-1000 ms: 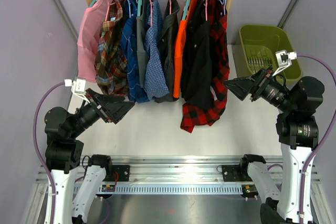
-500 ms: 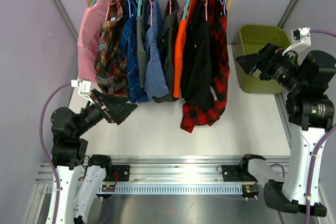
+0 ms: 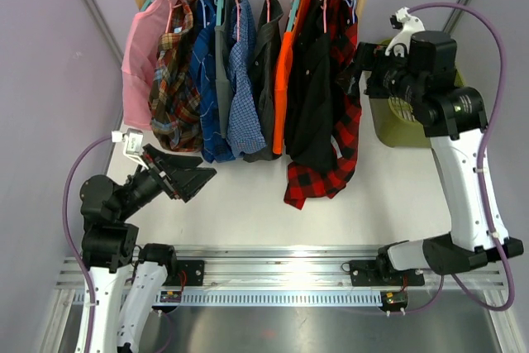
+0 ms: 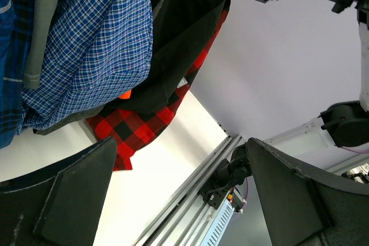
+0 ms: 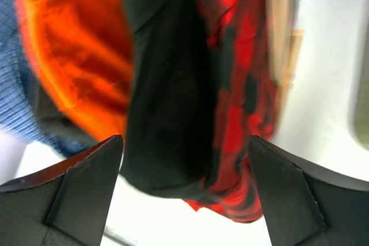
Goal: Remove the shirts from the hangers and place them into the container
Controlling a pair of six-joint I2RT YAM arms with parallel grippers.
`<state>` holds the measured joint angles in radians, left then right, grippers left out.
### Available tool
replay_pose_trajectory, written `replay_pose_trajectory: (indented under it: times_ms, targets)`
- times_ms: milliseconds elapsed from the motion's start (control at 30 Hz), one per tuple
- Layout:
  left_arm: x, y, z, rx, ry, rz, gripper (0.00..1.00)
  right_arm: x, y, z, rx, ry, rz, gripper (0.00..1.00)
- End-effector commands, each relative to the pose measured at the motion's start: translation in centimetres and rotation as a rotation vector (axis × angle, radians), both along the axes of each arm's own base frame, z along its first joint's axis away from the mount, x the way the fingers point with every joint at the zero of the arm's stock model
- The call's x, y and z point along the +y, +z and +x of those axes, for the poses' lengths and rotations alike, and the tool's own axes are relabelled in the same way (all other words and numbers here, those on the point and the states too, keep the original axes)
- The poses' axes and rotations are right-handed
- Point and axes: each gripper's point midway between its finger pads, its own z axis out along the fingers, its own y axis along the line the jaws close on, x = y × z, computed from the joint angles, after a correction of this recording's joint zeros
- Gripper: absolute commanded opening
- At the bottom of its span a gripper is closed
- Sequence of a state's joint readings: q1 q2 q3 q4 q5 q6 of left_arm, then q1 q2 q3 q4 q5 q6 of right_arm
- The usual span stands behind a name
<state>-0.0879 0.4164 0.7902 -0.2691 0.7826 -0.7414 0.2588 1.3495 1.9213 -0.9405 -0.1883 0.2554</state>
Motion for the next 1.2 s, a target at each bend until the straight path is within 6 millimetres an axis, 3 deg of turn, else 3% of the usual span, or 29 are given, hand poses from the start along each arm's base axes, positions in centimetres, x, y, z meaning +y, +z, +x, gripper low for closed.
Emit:
replay_pose_trajectory:
  times_ms: [0,33,100,233,367,400,533,833,967,1167]
  targets:
    - [-0.2,0.3,-0.9,-0.034,-0.028,0.006,0.99,-2.2,0.5,1.7,-0.034,-0.158,-0.153,0.96]
    - [-0.2,0.3,-1.0,-0.035,-0.027,0.007,0.99,-1.3,-0.1,2.1,-0.021,-0.155,-0.181,0.96]
    - [-0.2,0.2,-1.0,-0.036,-0.025,0.011,0.99,-2.2,0.0,2.6,-0.031,-0.225,-0.235,0.95]
    - [-0.2,-0.2,-0.9,-0.025,-0.024,0.012,0.99,-1.8,-0.2,3.7,-0.036,-0.262,-0.284,0.88]
    - [-0.1,-0.5,-0.8,-0.021,-0.021,0.016,0.99,-2.9,-1.0,4.5,-0.014,-0.335,-0.340,0.68]
    - [-0.1,-0.6,-0.7,-0.019,-0.017,0.017,0.99,-3.0,-1.4,4.7,-0.006,-0.347,-0.354,0.58]
    - [-0.1,-1.0,-0.6,-0.010,-0.016,0.018,0.99,-3.7,-1.6,4.8,-0.014,-0.389,-0.372,0.34]
    - [0.4,-1.7,-0.2,0.002,0.027,0.046,0.99,-3.6,-2.4,5.3,-0.013,-0.385,-0.382,0.32]
    - [0.5,-1.7,-0.4,-0.006,0.033,0.051,0.99,-2.9,-2.3,5.5,-0.025,-0.358,-0.353,0.03]
    - [0.6,-1.7,-0.6,-0.011,0.036,0.055,0.99,-2.7,-0.1,5.3,-0.101,-0.359,-0.301,0.00]
